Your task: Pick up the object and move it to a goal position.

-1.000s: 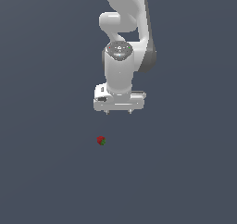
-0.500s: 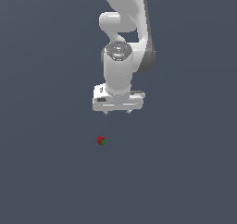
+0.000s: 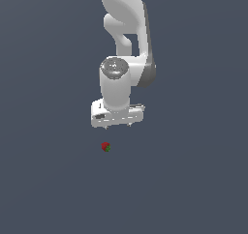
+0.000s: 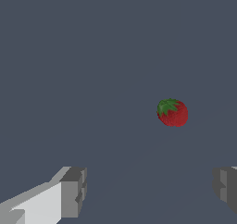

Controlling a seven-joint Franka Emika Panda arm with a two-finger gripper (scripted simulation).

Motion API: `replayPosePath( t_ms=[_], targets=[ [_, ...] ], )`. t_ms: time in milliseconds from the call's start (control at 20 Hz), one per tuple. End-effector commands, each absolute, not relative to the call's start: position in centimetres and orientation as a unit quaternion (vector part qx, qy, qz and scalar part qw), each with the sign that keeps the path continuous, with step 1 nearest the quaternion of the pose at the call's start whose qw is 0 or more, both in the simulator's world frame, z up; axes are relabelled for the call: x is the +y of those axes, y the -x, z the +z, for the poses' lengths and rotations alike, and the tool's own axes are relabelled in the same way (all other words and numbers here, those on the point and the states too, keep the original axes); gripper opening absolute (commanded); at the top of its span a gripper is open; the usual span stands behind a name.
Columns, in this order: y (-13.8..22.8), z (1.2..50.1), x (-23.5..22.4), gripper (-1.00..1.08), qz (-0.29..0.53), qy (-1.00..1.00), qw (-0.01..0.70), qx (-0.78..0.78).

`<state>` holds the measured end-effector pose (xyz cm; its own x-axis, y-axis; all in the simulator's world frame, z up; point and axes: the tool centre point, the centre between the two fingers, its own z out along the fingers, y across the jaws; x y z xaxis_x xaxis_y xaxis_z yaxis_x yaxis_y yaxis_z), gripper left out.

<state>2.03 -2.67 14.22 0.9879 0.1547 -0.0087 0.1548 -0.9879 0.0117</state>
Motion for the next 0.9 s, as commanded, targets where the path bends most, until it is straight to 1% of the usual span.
replayPosePath(
  t_ms=[0, 400, 850],
  targets=[
    [-3.0, 13.0, -3.7, 1.00, -0.004, -0.995, 0.005, 0.095],
    [-5.5, 9.1, -7.0, 1.00, -0.001, -0.989, 0.002, 0.148],
    [-6.5, 7.3, -8.5, 1.00, 0.000, -0.985, 0.000, 0.171]
  ],
)
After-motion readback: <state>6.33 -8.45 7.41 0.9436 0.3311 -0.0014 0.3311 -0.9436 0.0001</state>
